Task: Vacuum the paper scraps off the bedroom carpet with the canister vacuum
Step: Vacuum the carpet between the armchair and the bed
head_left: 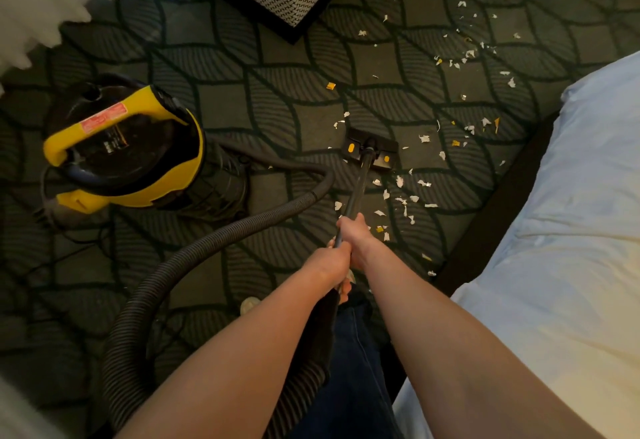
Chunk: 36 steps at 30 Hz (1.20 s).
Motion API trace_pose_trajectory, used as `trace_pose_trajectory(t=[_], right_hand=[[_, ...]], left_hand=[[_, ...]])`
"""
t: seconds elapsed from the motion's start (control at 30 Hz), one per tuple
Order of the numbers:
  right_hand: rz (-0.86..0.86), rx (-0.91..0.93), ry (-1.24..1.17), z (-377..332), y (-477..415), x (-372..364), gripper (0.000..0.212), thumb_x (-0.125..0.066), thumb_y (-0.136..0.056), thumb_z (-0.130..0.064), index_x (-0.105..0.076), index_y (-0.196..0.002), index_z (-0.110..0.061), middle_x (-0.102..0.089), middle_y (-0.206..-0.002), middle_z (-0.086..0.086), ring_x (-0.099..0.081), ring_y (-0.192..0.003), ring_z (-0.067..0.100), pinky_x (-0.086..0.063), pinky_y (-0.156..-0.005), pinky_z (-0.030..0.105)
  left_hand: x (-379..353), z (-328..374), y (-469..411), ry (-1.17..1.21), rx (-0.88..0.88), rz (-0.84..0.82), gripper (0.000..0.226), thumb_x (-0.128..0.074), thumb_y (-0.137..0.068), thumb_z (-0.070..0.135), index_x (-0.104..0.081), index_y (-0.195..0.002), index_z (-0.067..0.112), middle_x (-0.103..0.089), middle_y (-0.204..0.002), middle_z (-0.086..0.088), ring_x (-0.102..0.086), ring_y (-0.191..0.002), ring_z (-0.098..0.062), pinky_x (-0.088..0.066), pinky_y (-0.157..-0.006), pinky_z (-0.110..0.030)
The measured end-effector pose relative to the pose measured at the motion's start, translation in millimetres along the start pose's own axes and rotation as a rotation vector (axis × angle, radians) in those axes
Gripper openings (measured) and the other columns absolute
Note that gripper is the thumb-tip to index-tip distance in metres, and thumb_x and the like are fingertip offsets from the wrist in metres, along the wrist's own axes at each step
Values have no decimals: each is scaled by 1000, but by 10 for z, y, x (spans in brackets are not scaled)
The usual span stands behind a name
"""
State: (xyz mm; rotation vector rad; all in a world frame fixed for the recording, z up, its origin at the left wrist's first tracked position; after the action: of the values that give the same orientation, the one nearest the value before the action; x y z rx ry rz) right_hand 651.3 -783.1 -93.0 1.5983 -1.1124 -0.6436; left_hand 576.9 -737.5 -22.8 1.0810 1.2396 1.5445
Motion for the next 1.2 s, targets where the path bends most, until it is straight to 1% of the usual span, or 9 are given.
trace_pose_trajectory(t=[0.13, 0.5, 0.63, 0.73, 0.83, 0.93, 1.03, 1.13, 1.2], right_hand=[[10, -16, -16, 291, 74, -245, 67, -40, -103, -17, -2, -157, -31, -28, -156, 14, -45, -129, 35, -50, -90, 43], [48, 10, -7, 895, 216, -610, 67, -40, -100, -14, -7, -157, -26, -30, -152, 16, -46, -127, 36, -44, -105, 51], [46, 9, -28, 1058, 256, -689, 61, -39, -101, -13, -14, -155, -23, -36, -148, 16, -48, -125, 35, -47, -100, 46], [54, -4, -7, 1137, 329, -708, 62, -38, -102, -12, -11, -157, -22, -35, -151, 15, -48, -127, 33, -48, -84, 38], [37, -26, -9, 1241, 391, -740, 63, -39, -102, -14, -10, -156, -28, -36, -150, 13, -54, -117, 31, -53, -65, 33], [22, -45, -42, 1351, 455, -761, 67, -40, -101, -16, -6, -156, -35, -38, -148, 14, -59, -109, 30, -57, -71, 35], [12, -47, -51, 1491, 519, -759, 66, -40, -101, -16, -8, -156, -35, -39, -146, 15, -60, -95, 26, -54, -61, 33], [4, -52, -23, 1665, 586, -720, 62, -41, -101, -18, -14, -154, -34, -41, -144, 15, -60, -100, 27, -57, -73, 38], [5, -53, -4, 1791, 631, -667, 61, -40, -101, -18, -13, -155, -33, -39, -146, 16, -58, -104, 29, -56, -77, 40]], left_hand=[[201, -326, 7, 42, 33, 6, 48, -39, -97, 50, -56, -114, 8, -49, -66, -6, -44, -48, -14, -35, -39, -23], [458, -1033, -62, -14, -43, -80, 47, -36, -98, 50, -51, -118, 10, -50, -66, -5, -47, -51, -14, -42, -48, -25], [499, -1222, -64, -37, -51, -100, 45, -34, -99, 49, -50, -115, 10, -50, -59, -4, -47, -47, -15, -43, -49, -26], [488, -1353, -114, -26, -43, -116, 50, -33, -96, 53, -52, -113, 11, -51, -59, -5, -48, -50, -17, -44, -59, -30], [476, -1457, -76, -20, -18, -125, 52, -33, -96, 54, -51, -120, 11, -51, -63, -6, -48, -49, -16, -41, -49, -27], [468, -1584, -26, 4, 19, -136, 53, -35, -96, 54, -51, -125, 13, -50, -65, -6, -47, -50, -15, -39, -44, -26], [452, -1709, 40, 11, 37, -111, 51, -35, -96, 54, -53, -119, 11, -48, -64, -6, -46, -49, -15, -39, -46, -26], [418, -1869, 137, 18, 36, -66, 44, -38, -97, 50, -53, -101, 9, -48, -64, -7, -47, -52, -15, -44, -56, -28], [337, -2000, 195, 28, 46, -92, 43, -37, -97, 50, -51, -101, 9, -47, -63, -6, -46, -51, -15, -42, -51, -27]])
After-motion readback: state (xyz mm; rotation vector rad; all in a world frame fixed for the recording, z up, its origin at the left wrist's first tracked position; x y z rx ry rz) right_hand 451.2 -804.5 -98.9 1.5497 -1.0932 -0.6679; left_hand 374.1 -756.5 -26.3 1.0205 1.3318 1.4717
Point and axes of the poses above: each hand's wrist, its own y-axis away from the middle knuckle, its own x-axis out of the back of the hand, z = x × y, the point moved 5 cm from there along -y, towards the middle knuckle
